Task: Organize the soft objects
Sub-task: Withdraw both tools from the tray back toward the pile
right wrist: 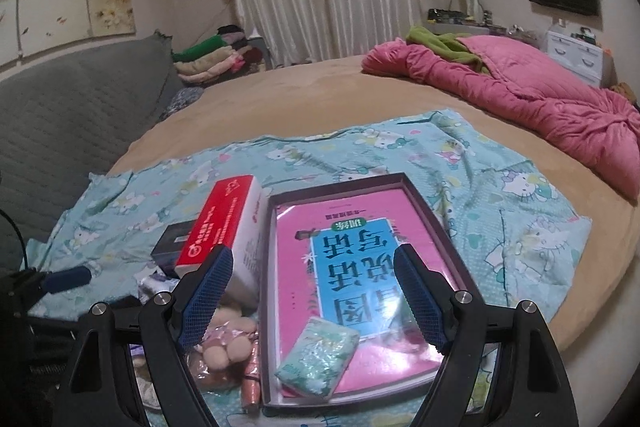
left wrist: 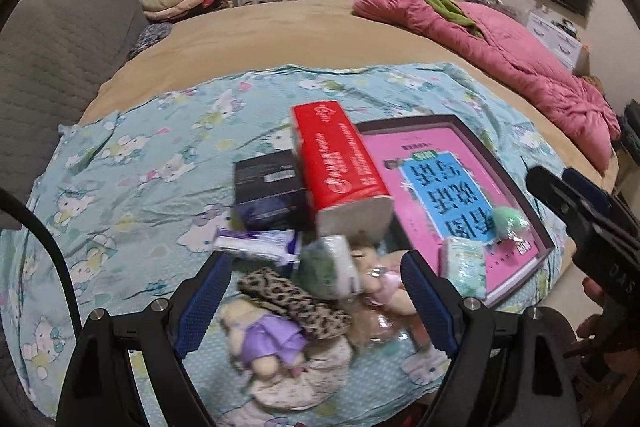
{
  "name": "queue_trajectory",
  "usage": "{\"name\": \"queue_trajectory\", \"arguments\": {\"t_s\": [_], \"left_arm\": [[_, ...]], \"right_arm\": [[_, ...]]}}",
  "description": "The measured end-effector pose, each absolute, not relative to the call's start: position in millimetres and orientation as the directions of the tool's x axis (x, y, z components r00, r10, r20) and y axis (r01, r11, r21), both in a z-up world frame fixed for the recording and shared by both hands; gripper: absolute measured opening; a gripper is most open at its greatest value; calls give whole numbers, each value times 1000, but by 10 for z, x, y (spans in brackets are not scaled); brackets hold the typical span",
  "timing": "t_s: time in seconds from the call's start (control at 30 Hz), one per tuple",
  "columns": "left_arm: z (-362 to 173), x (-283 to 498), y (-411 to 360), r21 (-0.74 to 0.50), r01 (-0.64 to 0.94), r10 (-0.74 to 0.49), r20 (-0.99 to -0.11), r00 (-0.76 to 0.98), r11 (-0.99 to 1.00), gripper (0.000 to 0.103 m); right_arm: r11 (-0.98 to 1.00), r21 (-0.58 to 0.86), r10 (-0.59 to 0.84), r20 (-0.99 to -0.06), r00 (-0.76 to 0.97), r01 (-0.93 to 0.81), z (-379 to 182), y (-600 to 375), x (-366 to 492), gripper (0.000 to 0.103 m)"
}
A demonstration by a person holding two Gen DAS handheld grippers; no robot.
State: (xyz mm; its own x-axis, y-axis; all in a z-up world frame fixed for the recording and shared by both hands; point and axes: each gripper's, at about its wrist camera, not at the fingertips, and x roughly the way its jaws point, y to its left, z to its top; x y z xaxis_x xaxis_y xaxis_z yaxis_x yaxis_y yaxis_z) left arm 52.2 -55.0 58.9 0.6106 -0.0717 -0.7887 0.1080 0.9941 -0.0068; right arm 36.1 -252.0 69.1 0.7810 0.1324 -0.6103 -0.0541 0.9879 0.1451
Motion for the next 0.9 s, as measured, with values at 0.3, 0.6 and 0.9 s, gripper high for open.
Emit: {"name": "queue_trajectory", "arguments": {"t_s": [0.3,0.6,0.9], "left_arm": [[680,568,-103,-39,21,-44,-778,627,999,86],[594,604,302,-72,-54,-24,-793,608,996,86],[320,659,629,-110,-118,-24,-826,563,987,86]], "right_arm": [[984,134,176,-616,767,-118,705,-2327,336,84],[971,121,235,-636,735,-206,660,-2045,311,84],[952,135,291,-673,680,-274,504,-1764,324,84]]}}
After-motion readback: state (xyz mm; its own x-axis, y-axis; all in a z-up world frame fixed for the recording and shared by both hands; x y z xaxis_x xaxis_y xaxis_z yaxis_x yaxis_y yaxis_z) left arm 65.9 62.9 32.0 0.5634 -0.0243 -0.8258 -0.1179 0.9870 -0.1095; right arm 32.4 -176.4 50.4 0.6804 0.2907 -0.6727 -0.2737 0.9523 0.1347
